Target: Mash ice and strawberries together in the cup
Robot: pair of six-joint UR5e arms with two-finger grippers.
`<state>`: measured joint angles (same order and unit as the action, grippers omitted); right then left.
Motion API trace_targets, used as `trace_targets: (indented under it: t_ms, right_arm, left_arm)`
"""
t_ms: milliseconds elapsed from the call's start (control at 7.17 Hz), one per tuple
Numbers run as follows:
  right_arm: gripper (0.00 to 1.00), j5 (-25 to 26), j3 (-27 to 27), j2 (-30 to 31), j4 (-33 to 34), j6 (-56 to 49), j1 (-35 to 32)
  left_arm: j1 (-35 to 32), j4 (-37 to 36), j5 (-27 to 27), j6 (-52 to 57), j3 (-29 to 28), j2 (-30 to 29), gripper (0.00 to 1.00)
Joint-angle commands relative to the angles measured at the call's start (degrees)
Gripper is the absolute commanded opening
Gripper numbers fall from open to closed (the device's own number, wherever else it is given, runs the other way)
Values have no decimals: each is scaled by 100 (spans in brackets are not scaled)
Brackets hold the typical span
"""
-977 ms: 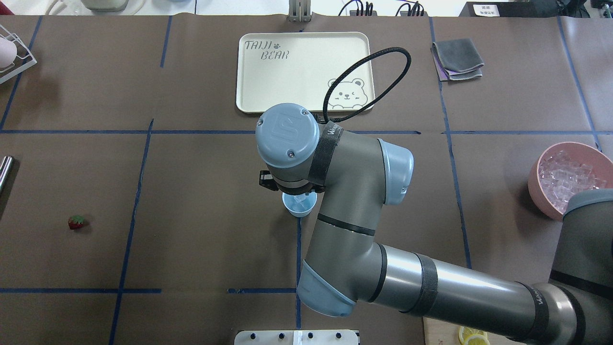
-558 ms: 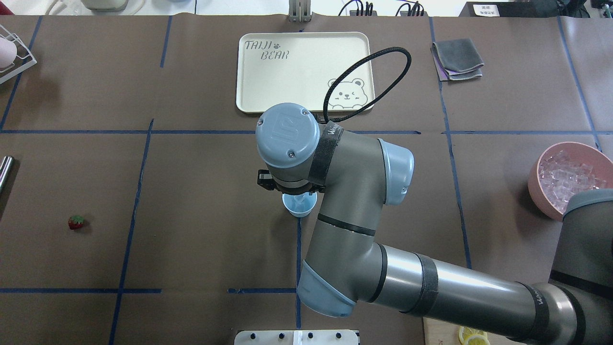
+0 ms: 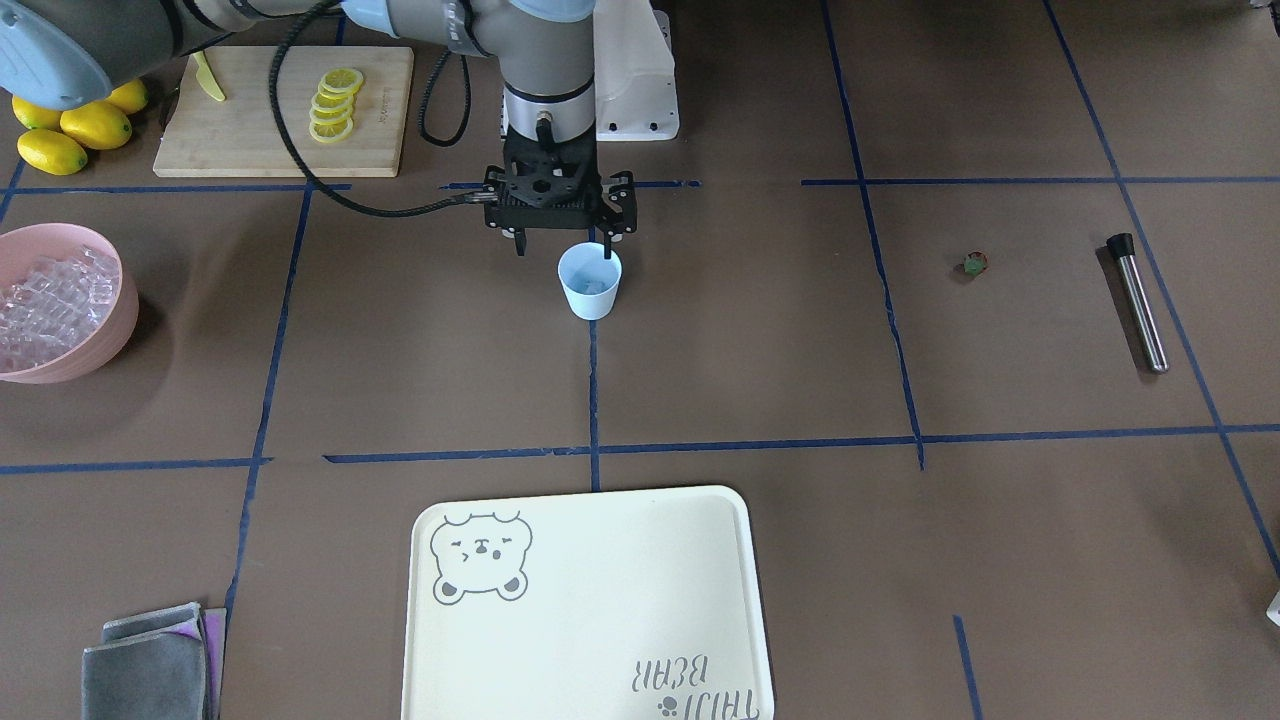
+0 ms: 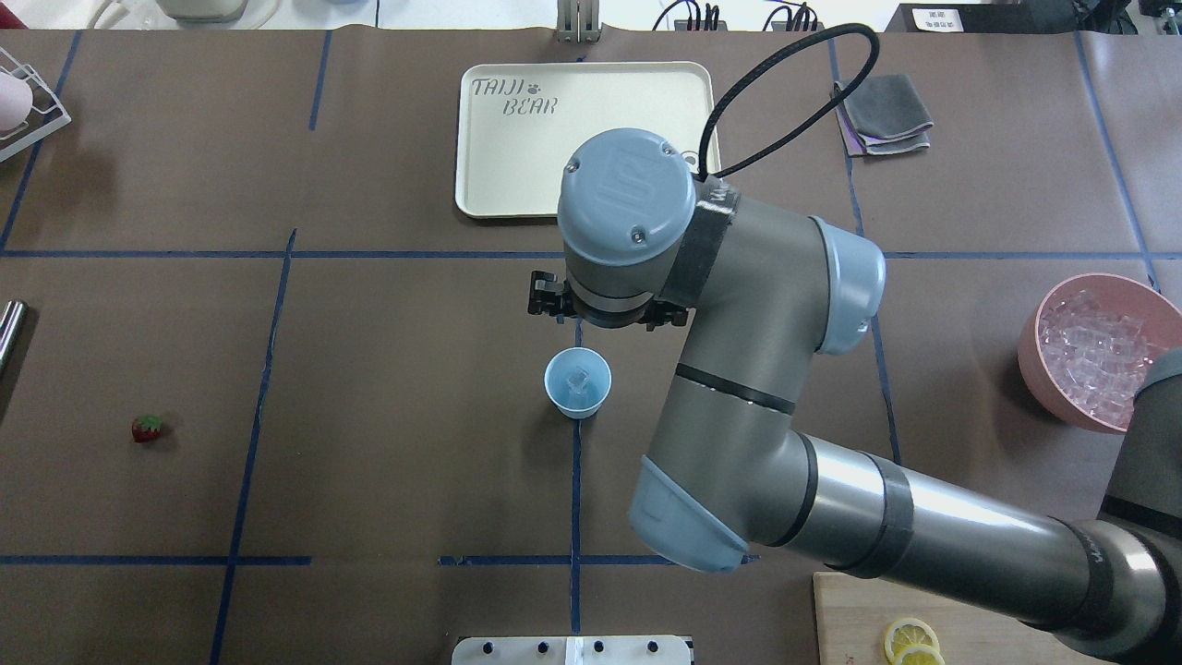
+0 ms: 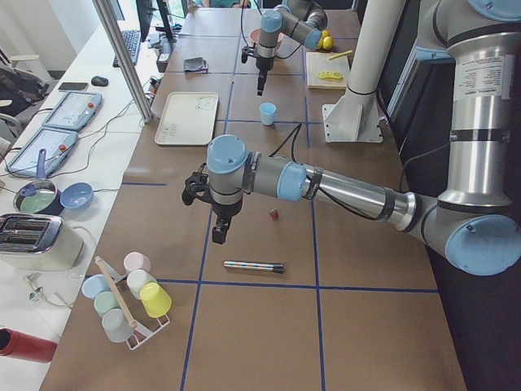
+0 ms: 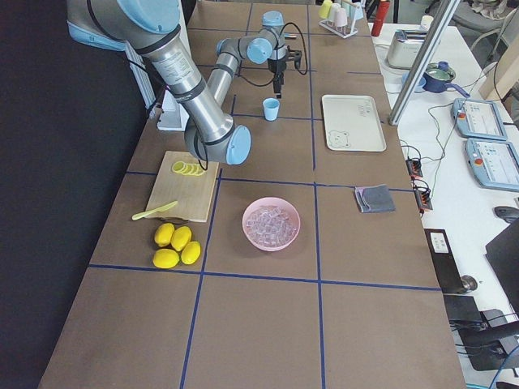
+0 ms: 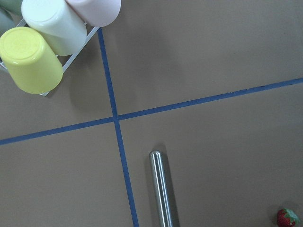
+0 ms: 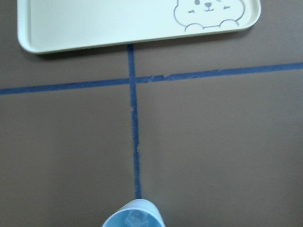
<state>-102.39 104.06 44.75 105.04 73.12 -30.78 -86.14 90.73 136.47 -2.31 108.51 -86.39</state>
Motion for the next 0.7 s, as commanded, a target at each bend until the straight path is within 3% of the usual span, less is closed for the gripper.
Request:
trace_targets:
  t_ms: [0,140,558]
  right_arm:
    - [99,-332,701,751,34,-804,-680]
    - [99,-621,834,1041,34,-1321,-1058]
    - [99,-1683,994,2086,-62,-3683,-2690]
  left_arm:
    - [638,1832,-111,-1929,108,619,99]
    - [1164,2478,-521,-2819,248,875,98]
    - [2975,2773,-1717,-4695,994,1131,98]
